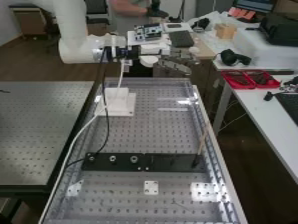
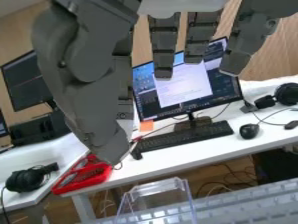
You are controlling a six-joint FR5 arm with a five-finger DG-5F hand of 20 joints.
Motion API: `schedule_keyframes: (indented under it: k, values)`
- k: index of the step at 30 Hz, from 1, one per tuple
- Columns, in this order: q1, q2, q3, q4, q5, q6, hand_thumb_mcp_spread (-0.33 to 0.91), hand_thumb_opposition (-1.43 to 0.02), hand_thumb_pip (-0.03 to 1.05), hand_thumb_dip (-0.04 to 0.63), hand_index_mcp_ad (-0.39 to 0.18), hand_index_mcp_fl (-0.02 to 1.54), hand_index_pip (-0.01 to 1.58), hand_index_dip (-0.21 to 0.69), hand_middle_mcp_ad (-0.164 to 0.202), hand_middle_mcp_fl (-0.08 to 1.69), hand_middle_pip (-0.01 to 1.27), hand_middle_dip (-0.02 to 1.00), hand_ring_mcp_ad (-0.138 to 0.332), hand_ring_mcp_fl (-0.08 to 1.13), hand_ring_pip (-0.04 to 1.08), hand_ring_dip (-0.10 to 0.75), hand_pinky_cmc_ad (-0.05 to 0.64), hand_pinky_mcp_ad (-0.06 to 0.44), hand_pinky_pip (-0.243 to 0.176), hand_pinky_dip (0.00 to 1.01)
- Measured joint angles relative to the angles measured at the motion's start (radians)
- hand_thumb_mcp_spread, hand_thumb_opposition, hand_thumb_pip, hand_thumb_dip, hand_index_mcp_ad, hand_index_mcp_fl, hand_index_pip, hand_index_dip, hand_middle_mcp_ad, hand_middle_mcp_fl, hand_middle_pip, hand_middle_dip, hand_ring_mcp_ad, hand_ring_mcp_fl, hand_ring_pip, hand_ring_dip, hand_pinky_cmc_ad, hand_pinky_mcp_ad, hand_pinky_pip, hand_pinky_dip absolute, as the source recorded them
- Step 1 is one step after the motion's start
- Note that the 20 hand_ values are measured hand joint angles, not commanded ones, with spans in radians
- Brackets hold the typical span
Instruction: Grab the paper clip and place it in the clear container
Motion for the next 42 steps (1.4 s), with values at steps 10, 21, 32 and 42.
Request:
schedule_keyframes:
  k: [10,21,32,42]
  values:
    - [0.005,-0.109,0.079,-0.063,0.023,0.013,0.53,-0.97,0.58,0.265,-0.204,0.62,1.36,0.122,0.091,0.17,0.14,0.20,0.129,0.01,0.10,0.113,0.328,0.281,-0.012,0.20]
    - [0.015,-0.200,0.167,-0.149,0.029,0.018,0.53,-0.97,0.58,0.269,-0.204,0.62,1.36,0.122,0.091,0.17,0.14,0.20,0.129,0.01,0.10,0.113,0.328,0.278,-0.012,0.20]
    - [0.014,-0.229,0.212,-0.222,-0.001,0.032,0.44,-0.93,0.58,0.300,-0.206,0.20,1.12,0.099,0.091,0.08,0.14,0.20,0.133,0.01,0.10,0.113,0.328,0.281,-0.037,0.29]
    - [0.003,-0.181,0.173,-0.198,-0.007,0.045,0.39,-0.85,0.58,0.300,-0.180,0.02,0.53,0.086,0.089,0.01,0.14,0.20,0.133,0.00,0.10,0.113,0.328,0.278,-0.063,0.40]
